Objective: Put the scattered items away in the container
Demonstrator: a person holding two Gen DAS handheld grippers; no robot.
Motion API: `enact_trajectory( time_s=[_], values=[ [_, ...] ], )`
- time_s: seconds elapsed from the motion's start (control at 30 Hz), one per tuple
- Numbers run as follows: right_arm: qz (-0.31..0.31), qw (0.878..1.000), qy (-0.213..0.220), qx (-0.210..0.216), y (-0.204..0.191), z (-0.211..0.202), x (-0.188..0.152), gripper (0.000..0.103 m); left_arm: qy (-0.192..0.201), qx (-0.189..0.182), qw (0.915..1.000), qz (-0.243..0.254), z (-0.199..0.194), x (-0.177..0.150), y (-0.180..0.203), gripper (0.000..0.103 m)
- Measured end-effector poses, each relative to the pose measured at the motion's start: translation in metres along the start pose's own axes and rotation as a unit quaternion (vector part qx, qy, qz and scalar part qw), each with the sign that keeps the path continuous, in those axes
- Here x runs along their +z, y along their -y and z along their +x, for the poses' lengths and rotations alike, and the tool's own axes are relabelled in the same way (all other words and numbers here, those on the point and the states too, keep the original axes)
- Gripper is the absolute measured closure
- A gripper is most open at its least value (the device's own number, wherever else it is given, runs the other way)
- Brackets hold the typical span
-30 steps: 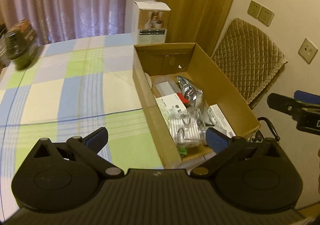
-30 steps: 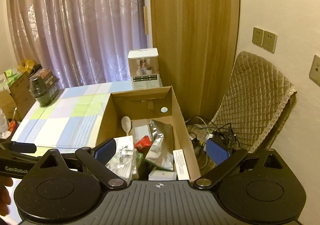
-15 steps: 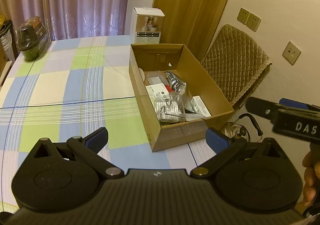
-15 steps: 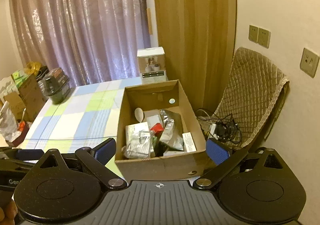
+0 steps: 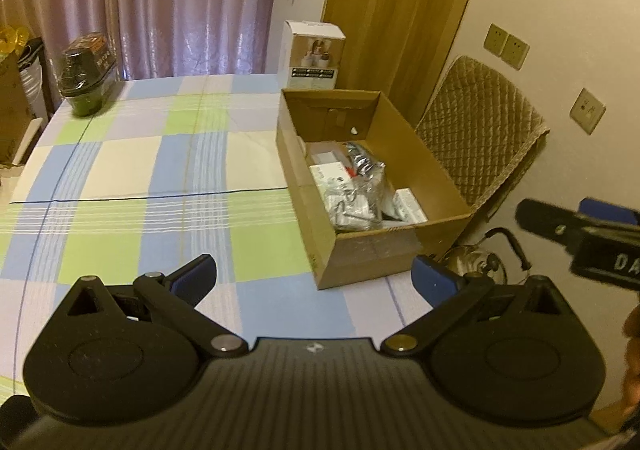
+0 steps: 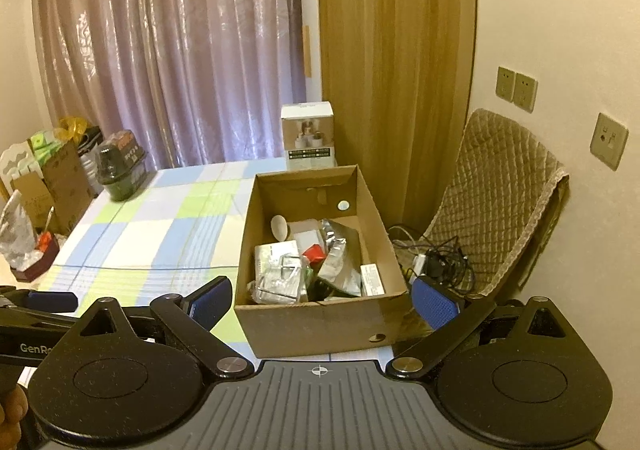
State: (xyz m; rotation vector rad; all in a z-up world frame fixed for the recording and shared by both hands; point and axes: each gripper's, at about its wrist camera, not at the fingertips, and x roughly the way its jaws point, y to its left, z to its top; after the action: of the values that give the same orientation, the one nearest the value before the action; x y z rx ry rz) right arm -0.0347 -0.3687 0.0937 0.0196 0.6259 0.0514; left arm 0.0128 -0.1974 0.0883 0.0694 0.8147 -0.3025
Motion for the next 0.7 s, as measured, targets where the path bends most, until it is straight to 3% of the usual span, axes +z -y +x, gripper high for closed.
enact_trajectory(
  time_s=[0.7],
  values=[
    [-0.001, 1.0, -0.021, 0.0, -0.001, 0.002, -0.018, 0.002, -0.021, -0.003, 0.9997, -0.014, 0.003, -0.024, -0.004, 0.001]
  ],
)
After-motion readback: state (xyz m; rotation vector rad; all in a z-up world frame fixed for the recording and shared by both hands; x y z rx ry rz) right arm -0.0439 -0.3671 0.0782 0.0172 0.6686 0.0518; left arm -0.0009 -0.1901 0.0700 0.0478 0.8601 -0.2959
